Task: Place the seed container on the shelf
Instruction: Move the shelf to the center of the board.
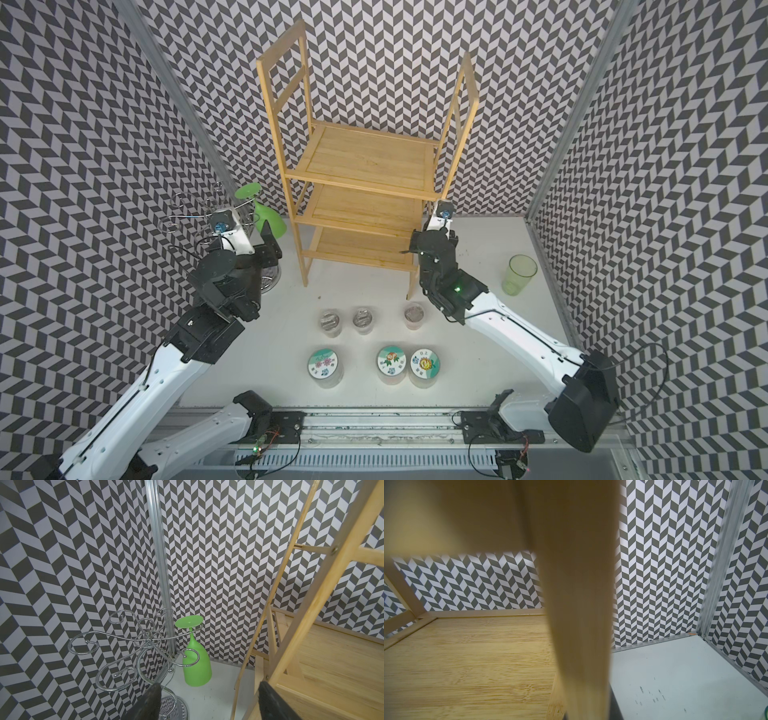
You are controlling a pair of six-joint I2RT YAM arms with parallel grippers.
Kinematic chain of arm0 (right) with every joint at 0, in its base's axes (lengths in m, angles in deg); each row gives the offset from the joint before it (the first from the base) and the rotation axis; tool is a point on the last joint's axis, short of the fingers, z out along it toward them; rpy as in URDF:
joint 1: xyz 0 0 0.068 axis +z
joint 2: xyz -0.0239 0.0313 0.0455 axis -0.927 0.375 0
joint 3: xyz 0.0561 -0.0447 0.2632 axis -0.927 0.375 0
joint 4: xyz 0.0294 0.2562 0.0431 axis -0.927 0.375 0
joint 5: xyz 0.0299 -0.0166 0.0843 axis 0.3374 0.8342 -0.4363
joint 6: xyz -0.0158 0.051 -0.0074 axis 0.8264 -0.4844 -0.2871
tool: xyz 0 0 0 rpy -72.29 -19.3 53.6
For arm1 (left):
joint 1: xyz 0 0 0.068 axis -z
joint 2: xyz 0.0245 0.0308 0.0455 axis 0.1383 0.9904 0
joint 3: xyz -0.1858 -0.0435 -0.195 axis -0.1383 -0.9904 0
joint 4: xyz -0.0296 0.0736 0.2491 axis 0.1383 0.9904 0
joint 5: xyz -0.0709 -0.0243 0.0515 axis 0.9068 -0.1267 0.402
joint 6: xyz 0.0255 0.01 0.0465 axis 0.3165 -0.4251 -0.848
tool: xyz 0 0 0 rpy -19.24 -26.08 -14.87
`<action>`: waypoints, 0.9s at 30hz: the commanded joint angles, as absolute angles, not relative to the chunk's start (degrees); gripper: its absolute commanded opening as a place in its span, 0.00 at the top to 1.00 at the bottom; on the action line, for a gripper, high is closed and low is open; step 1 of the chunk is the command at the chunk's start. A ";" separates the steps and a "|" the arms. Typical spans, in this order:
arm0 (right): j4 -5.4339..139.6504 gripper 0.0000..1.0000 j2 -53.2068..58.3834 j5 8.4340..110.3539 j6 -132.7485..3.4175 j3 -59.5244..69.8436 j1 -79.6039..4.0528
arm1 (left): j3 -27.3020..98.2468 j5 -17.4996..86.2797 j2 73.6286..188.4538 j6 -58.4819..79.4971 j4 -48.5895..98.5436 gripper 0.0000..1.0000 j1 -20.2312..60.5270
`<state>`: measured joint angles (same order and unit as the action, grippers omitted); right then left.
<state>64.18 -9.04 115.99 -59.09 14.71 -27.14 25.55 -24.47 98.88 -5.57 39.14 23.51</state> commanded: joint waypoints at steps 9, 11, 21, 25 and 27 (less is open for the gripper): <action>58.47 1.00 -7.91 120.64 -51.47 11.48 -25.78 | 24.89 -24.07 97.87 -5.88 39.18 0.26 23.25; 57.51 1.00 -7.82 121.70 -50.22 11.59 -25.45 | 24.76 -24.16 97.75 -5.98 39.01 0.25 23.21; 56.28 0.97 -8.35 124.21 -48.71 13.20 -23.73 | 23.88 -24.59 96.99 -5.81 39.12 0.25 23.23; 56.50 0.77 -9.13 123.61 -48.88 13.20 -23.77 | 23.63 -24.68 96.59 -5.70 39.27 0.24 23.24; 57.08 0.72 -9.39 123.36 -49.36 12.96 -23.77 | 23.47 -24.76 96.45 -5.57 39.34 0.24 23.21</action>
